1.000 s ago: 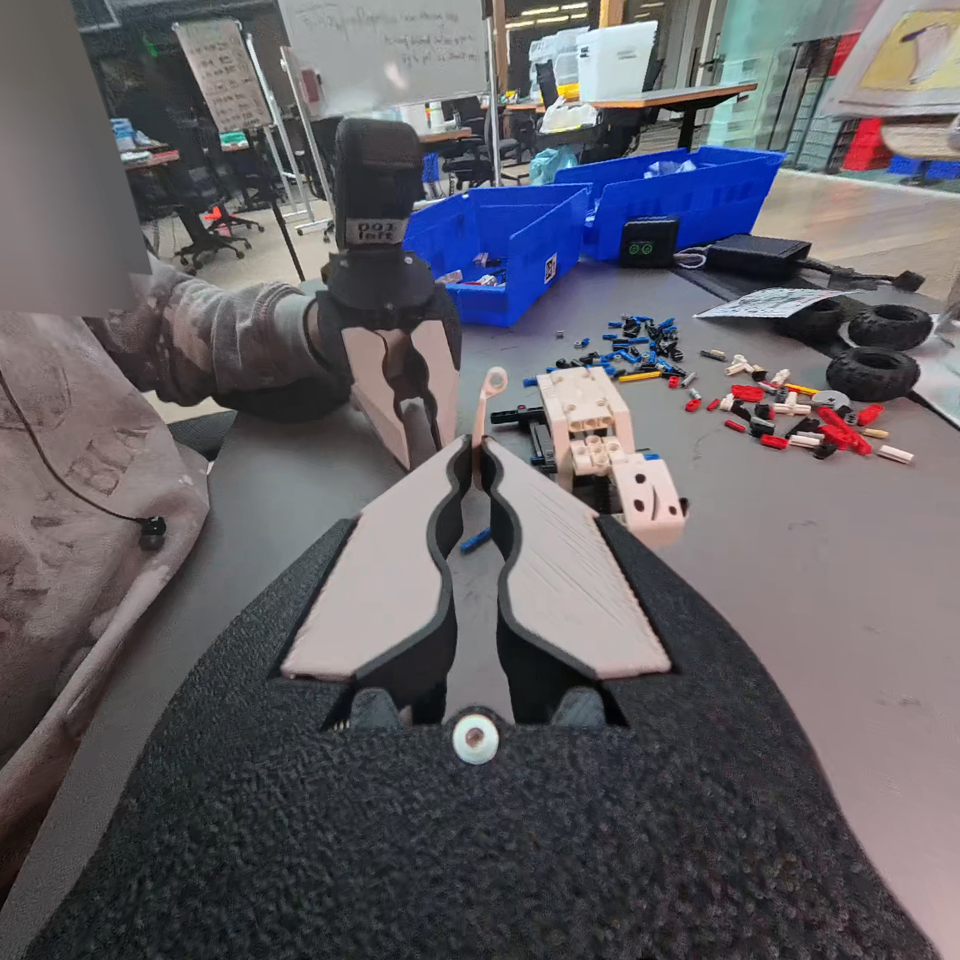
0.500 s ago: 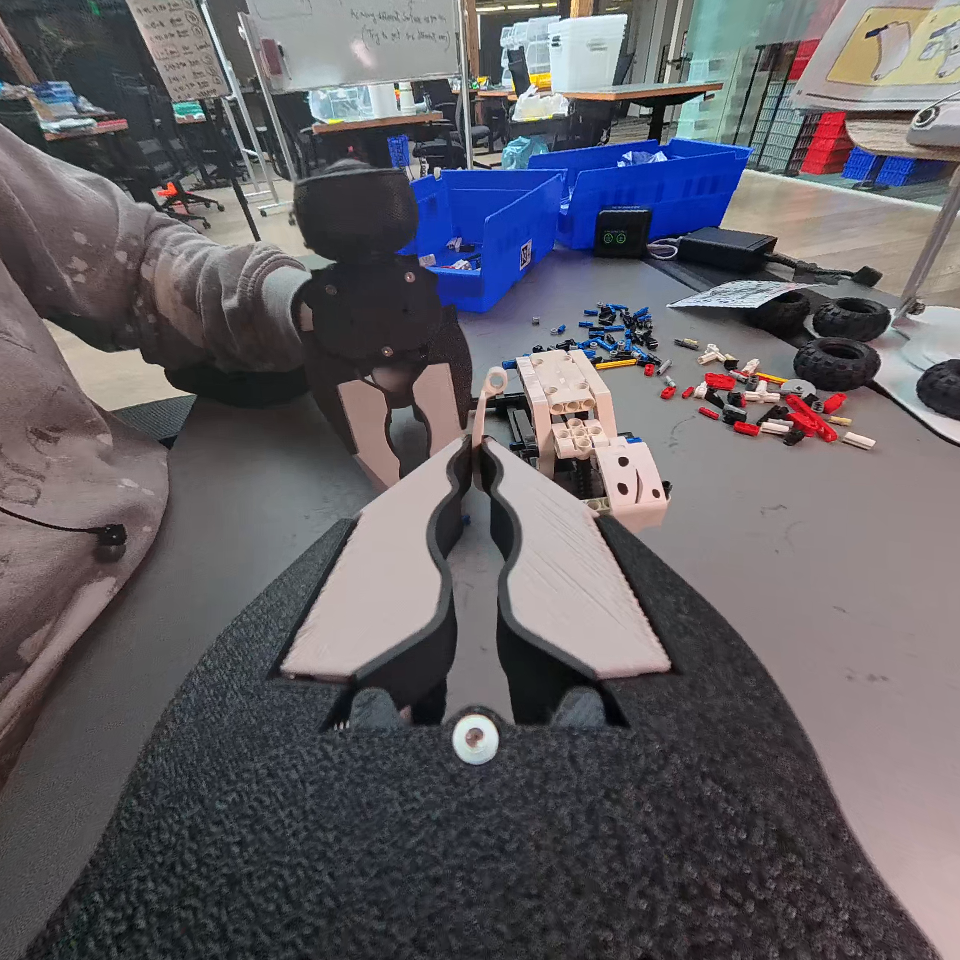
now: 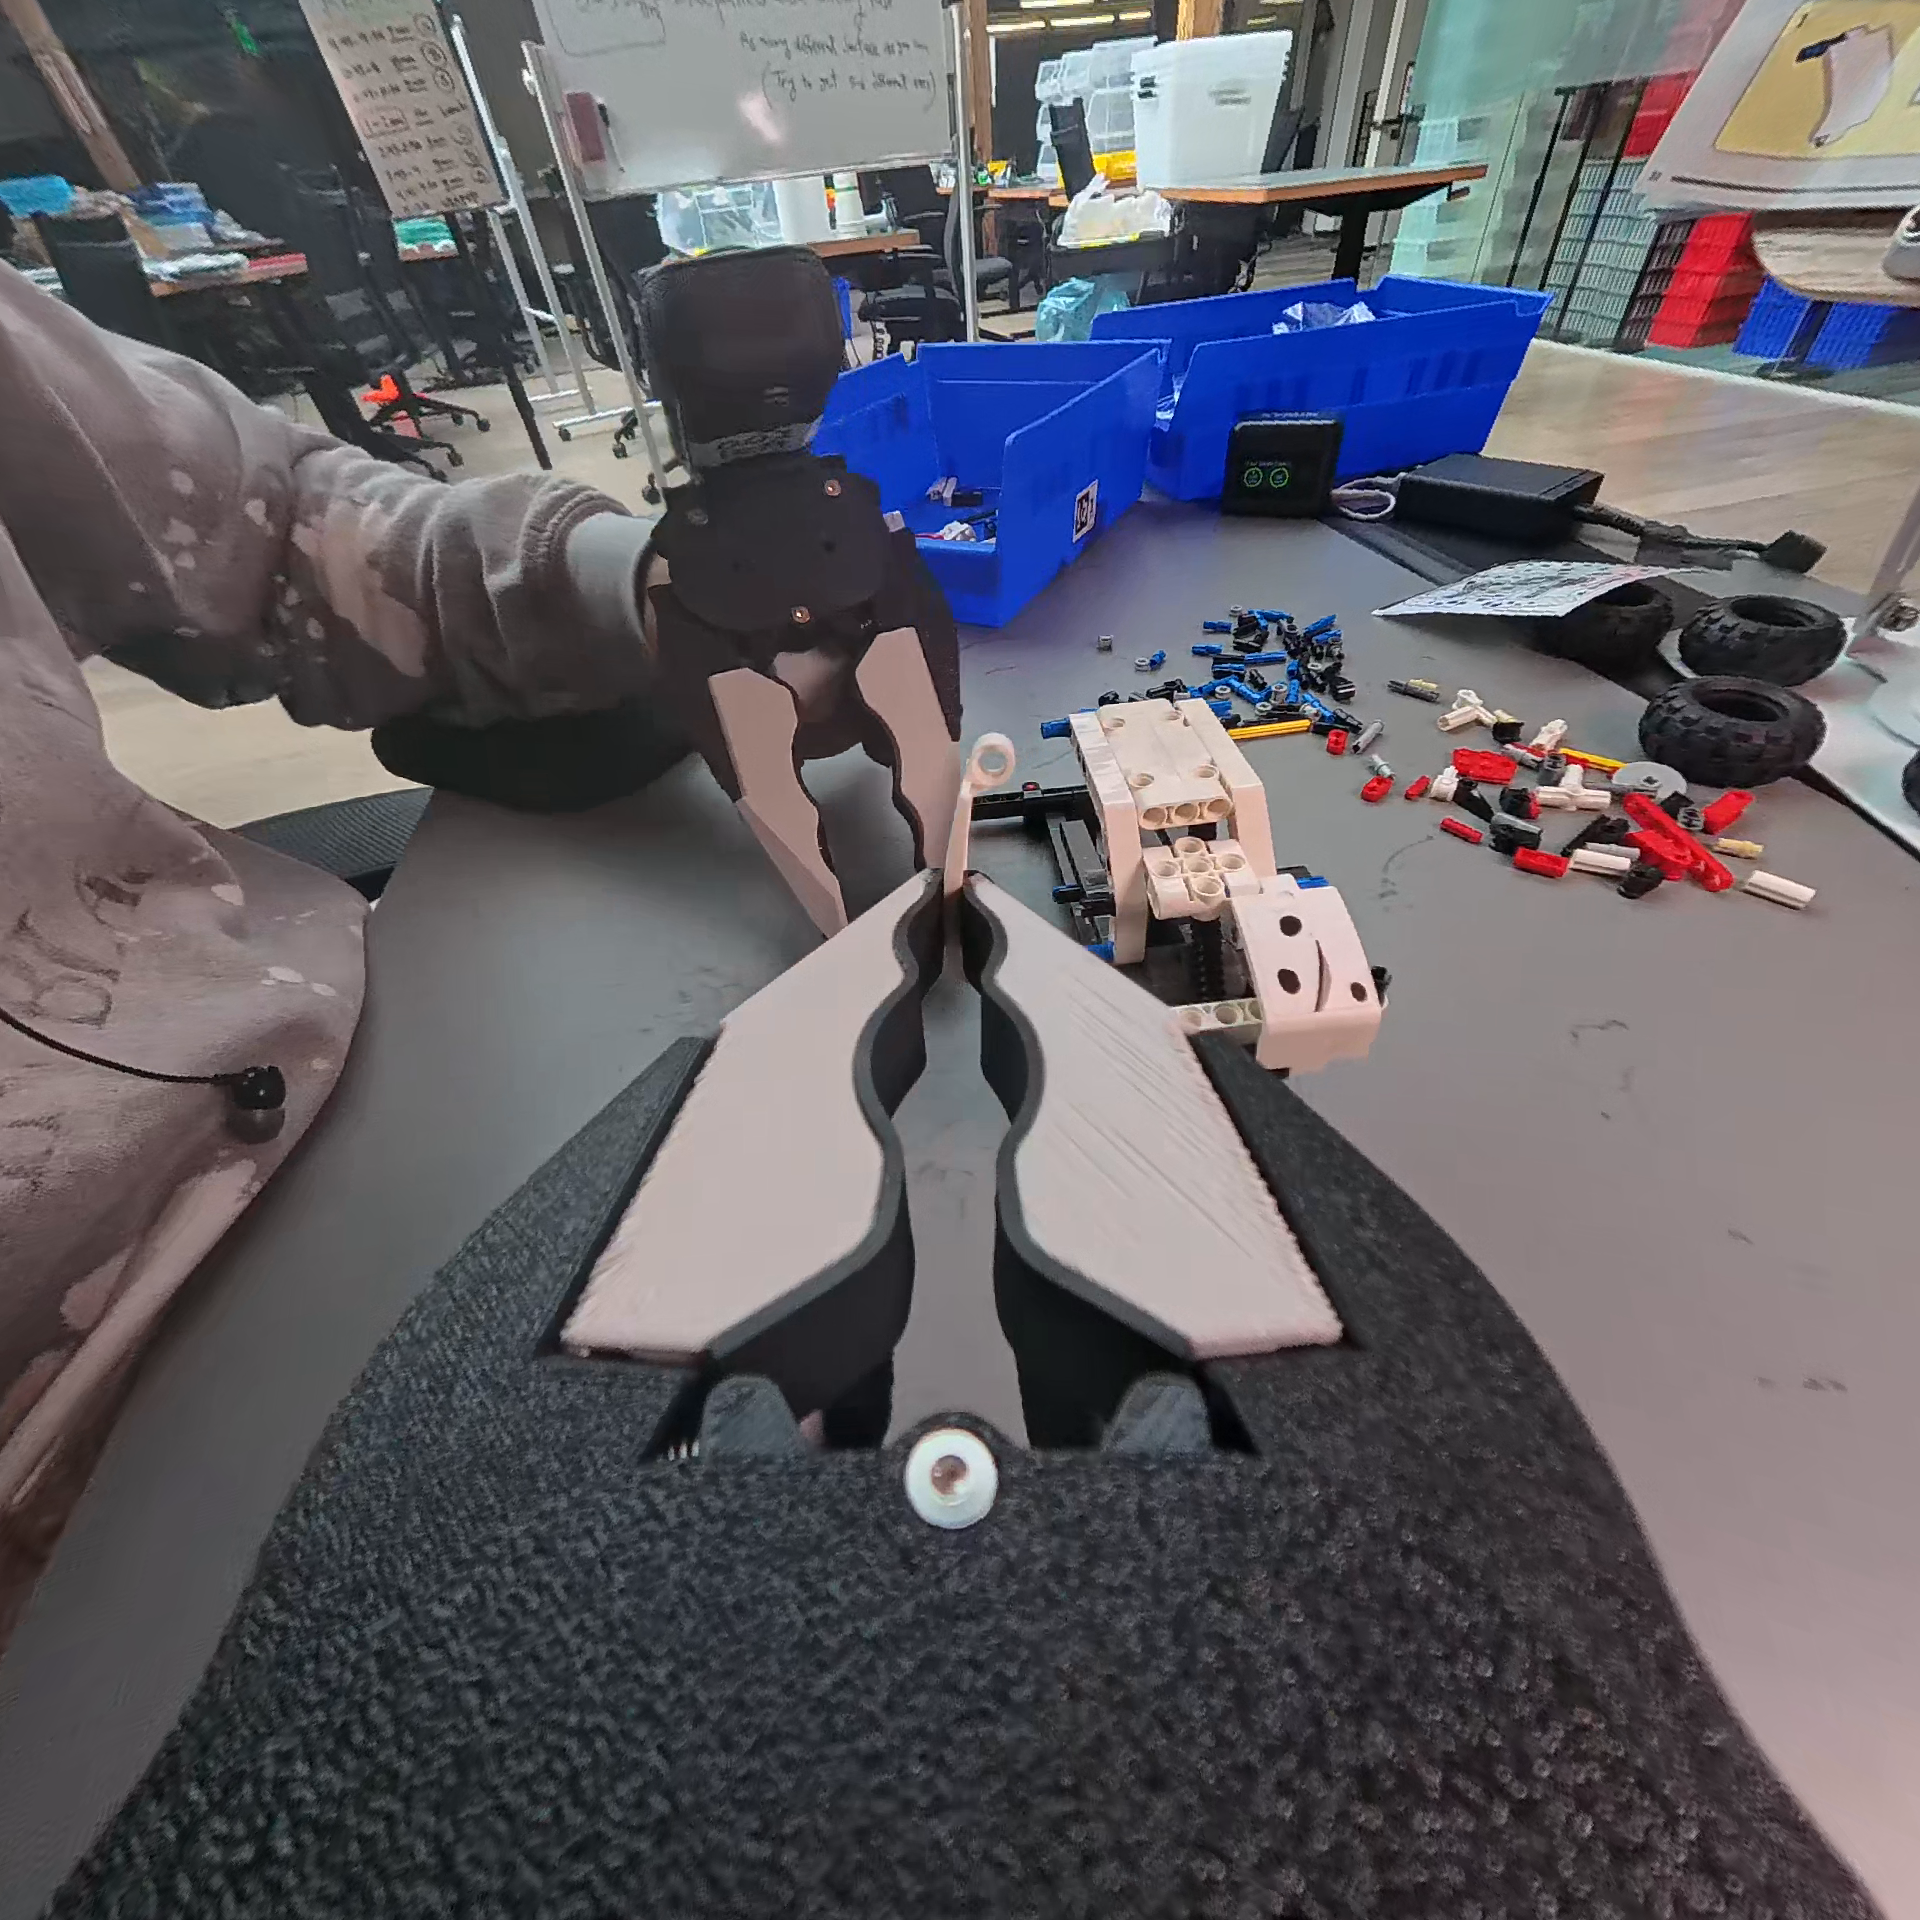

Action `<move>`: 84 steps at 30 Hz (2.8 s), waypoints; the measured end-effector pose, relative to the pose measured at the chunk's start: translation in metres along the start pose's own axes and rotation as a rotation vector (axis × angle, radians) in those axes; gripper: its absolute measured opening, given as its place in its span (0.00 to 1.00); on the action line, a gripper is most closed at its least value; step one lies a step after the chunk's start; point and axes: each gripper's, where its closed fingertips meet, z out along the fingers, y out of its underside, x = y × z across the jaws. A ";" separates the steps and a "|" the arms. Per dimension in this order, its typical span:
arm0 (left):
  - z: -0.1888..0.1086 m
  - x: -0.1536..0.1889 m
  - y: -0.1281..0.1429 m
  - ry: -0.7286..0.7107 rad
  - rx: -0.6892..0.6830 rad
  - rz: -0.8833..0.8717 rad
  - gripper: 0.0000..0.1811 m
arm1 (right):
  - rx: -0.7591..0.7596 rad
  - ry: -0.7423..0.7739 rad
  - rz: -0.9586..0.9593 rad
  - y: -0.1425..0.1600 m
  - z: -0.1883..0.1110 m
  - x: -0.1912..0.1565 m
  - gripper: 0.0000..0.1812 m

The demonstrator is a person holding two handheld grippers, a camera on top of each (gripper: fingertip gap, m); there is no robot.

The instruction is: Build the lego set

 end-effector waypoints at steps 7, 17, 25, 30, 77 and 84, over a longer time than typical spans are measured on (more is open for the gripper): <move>0.013 0.007 0.008 0.252 -0.093 0.138 0.11 | -0.027 -0.023 0.008 0.008 0.004 -0.005 0.01; 0.013 0.008 0.009 0.139 0.010 0.235 0.02 | -0.073 -0.061 0.026 0.022 0.013 -0.009 0.01; -0.045 0.016 -0.050 0.184 0.410 -0.278 0.02 | -0.011 -0.146 0.027 0.012 0.021 -0.029 0.01; -0.062 0.027 -0.072 0.308 0.535 -0.343 0.02 | 0.017 -0.228 0.051 0.006 0.029 -0.043 0.01; -0.007 0.058 -0.011 0.223 0.073 -0.185 0.02 | -0.446 -0.196 -0.302 0.084 0.061 -0.070 0.03; -0.008 0.060 -0.009 0.214 0.055 -0.191 0.02 | -0.481 -0.160 -0.327 0.086 0.063 -0.067 0.03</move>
